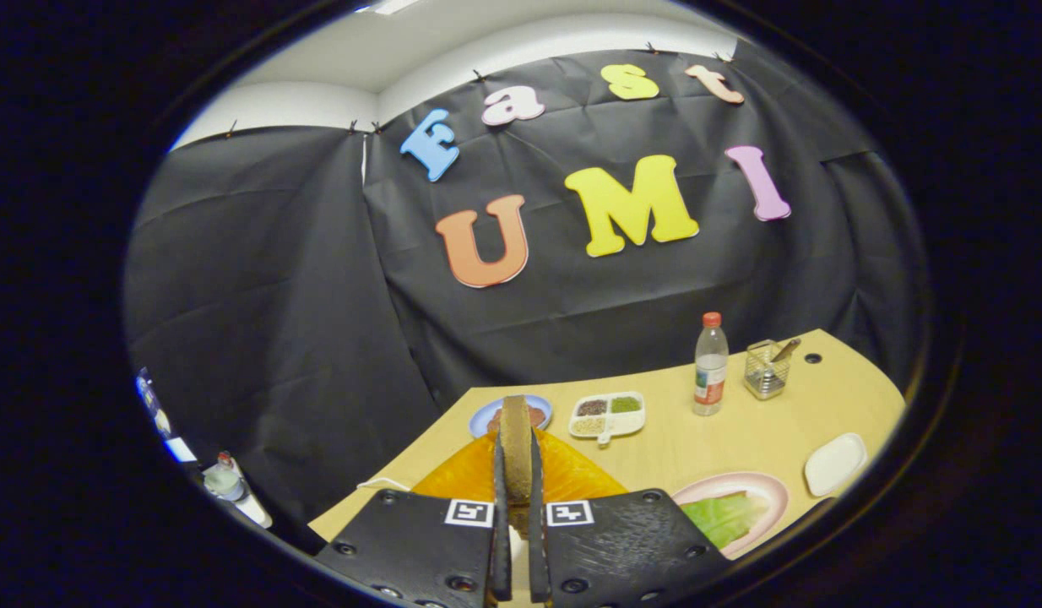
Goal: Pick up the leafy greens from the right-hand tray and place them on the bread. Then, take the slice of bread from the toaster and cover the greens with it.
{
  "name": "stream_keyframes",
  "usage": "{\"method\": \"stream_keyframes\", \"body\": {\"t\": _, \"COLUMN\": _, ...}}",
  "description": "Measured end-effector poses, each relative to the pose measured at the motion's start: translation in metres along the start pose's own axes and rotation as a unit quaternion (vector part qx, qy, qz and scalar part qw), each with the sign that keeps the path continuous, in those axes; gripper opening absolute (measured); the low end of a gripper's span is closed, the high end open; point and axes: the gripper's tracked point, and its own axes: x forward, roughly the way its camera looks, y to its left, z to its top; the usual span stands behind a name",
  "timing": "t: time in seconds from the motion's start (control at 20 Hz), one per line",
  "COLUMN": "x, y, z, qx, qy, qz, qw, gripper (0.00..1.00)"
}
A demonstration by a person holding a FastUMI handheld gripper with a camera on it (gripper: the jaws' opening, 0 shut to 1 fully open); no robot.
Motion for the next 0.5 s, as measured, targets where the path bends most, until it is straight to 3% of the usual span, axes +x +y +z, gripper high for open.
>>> {"method": "stream_keyframes", "body": {"t": 0.2, "x": -0.006, "y": -0.063, "z": -0.017, "qx": -0.009, "qy": 0.001, "qz": -0.044, "qw": 0.999, "gripper": 0.08}}
{"method": "stream_keyframes", "body": {"t": 0.5, "x": 0.000, "y": -0.117, "z": -0.051, "qx": 0.005, "qy": 0.023, "qz": -0.068, "qw": 0.997, "gripper": 0.08}}
